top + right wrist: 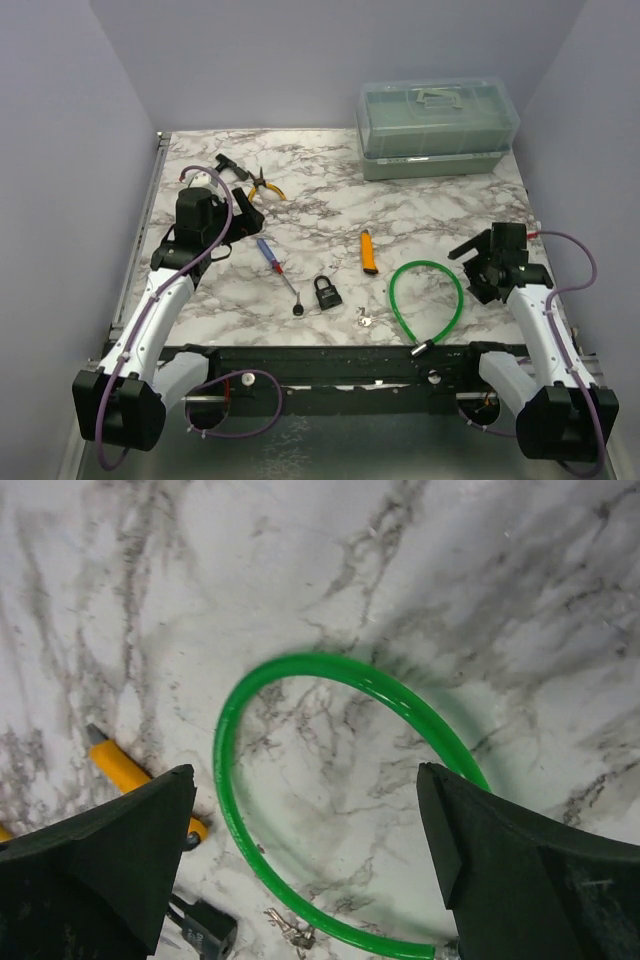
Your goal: Unlock with the key
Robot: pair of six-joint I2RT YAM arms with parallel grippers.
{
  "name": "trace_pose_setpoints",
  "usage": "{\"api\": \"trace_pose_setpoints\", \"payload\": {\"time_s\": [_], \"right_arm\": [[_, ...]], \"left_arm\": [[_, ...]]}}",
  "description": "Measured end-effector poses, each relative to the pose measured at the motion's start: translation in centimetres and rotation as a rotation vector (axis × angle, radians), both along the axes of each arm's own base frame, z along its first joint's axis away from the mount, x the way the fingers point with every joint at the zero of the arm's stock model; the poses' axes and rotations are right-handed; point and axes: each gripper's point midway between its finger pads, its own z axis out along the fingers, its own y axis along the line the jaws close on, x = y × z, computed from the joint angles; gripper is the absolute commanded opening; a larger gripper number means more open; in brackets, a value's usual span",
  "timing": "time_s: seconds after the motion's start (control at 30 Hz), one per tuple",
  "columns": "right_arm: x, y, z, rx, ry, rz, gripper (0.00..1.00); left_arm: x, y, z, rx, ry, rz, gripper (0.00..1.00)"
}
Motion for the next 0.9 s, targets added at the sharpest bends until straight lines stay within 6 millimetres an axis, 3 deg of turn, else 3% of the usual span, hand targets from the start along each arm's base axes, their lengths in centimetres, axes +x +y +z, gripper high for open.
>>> {"api": "trace_pose_setpoints", "payload": {"time_s": [0.23, 0.37, 0.67, 0.9], "right_arm": [[-3.1, 0.5, -4.7, 0.061, 0.209, -0.063, 1.0], [-4.3, 0.7, -6.3, 0.079, 0.296, -0.084, 0.99], [-5.8, 0.9, -7.9, 0.088, 0.38, -0.089, 0.9], [-6.0, 1.1, -7.4, 0.091, 0.353, -0.073, 0.84]], "left_arm": [[0.0, -0.9, -1.0, -0.002, 0.035, -0.032, 0.91], [0.0, -1.0, -1.0, -0.001, 0.036, -0.036, 0.91], [0.0, -1.1, -1.4, 0.0, 0.048, -0.04, 0.91], [0.0, -1.1, -1.5, 0.0, 0.051, -0.041, 0.9]]}}
